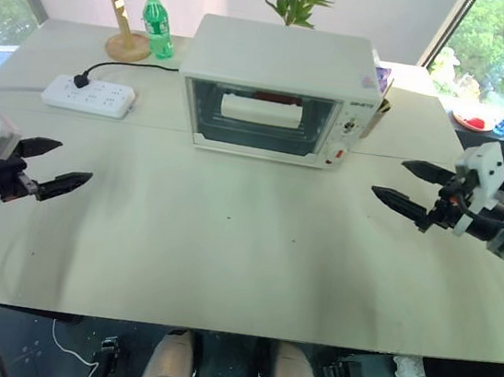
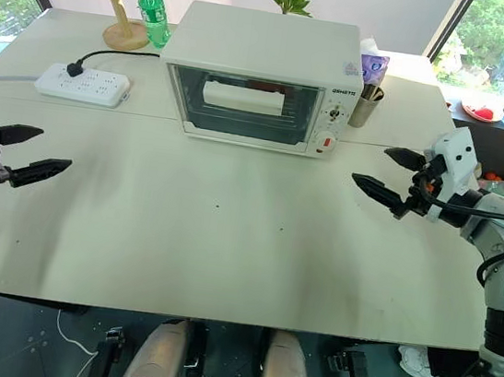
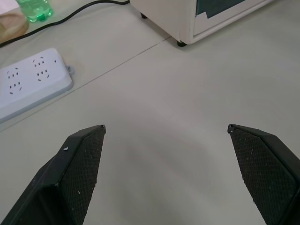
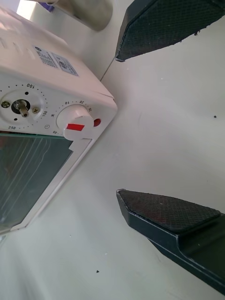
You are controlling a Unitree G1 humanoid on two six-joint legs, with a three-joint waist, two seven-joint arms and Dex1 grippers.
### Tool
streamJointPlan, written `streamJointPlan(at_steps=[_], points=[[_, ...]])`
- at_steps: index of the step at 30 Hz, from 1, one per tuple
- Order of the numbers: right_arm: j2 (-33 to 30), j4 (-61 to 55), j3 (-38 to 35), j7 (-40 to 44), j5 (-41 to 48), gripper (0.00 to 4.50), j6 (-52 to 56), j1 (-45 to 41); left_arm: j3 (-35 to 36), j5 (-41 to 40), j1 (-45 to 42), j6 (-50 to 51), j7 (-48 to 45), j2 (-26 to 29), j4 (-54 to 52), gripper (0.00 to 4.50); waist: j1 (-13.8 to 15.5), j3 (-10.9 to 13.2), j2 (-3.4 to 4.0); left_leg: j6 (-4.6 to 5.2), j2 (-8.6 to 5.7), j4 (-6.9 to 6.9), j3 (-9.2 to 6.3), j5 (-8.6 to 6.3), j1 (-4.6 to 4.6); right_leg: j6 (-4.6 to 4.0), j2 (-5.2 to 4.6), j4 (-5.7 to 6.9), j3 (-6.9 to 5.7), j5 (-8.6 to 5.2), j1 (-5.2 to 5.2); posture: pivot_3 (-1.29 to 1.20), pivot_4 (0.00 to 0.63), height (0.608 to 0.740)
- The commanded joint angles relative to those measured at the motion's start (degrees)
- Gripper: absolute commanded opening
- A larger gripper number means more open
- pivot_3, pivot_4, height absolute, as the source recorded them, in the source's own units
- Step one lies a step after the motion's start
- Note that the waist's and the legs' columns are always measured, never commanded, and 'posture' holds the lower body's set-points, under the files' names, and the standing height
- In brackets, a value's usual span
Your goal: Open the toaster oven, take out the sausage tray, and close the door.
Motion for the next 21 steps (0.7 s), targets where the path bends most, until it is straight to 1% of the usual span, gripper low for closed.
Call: streamJointPlan(at_steps=[1,9,13,18,21], points=[[-1.27,-2.86,-1.59,-0.21,0.76,4.50,-0.34,-0.09,1.75,-0.21,-0.76,-0.71,-0.09,1.36,-1.13,4.43,-0.02,0.00,0.00,0.00,0.00,0.00,0.00,0.00,0.00,0.00,0.00,0.00,0.00,0.00,0.00,0.00,0.150,0.722],[-0.93,-4.00,-1.88,-1.59,1.08,4.50,0.66,0.10,0.82,-0.78,-2.72,0.61,0.51,0.82,-0.46,4.43,-0.02,0.00,0.00,0.00,-0.01,0.00,0.02,0.00,0.00,0.01,0.00,0.01,0.00,0.01,0.00,0.00,0.150,0.722],[-0.46,-5.73,-2.09,-2.32,2.46,4.50,2.18,0.06,1.22,-3.65,-3.78,3.40,-1.10,1.13,-1.61,4.43,-0.03,0.00,0.00,0.00,0.00,0.00,0.02,0.00,0.00,0.09,0.01,0.01,0.00,0.05,0.00,0.00,0.150,0.722],[1.77,-7.22,-0.70,-4.27,5.84,4.50,5.91,-3.35,-2.02,-8.44,-9.78,8.14,-1.00,0.54,-5.49,4.43,0.07,0.01,-0.01,0.00,-0.01,0.01,0.00,0.01,0.00,0.10,0.01,0.01,0.00,0.06,0.02,0.00,0.150,0.722],[4.01,-8.50,1.99,-4.88,6.73,4.50,6.79,-6.09,-6.74,-8.32,-13.71,7.93,-2.48,0.37,-6.32,4.43,0.00,0.01,-0.01,-0.01,-0.04,0.01,0.00,0.01,0.00,0.18,0.01,0.01,0.01,0.10,0.03,0.00,0.150,0.722]])
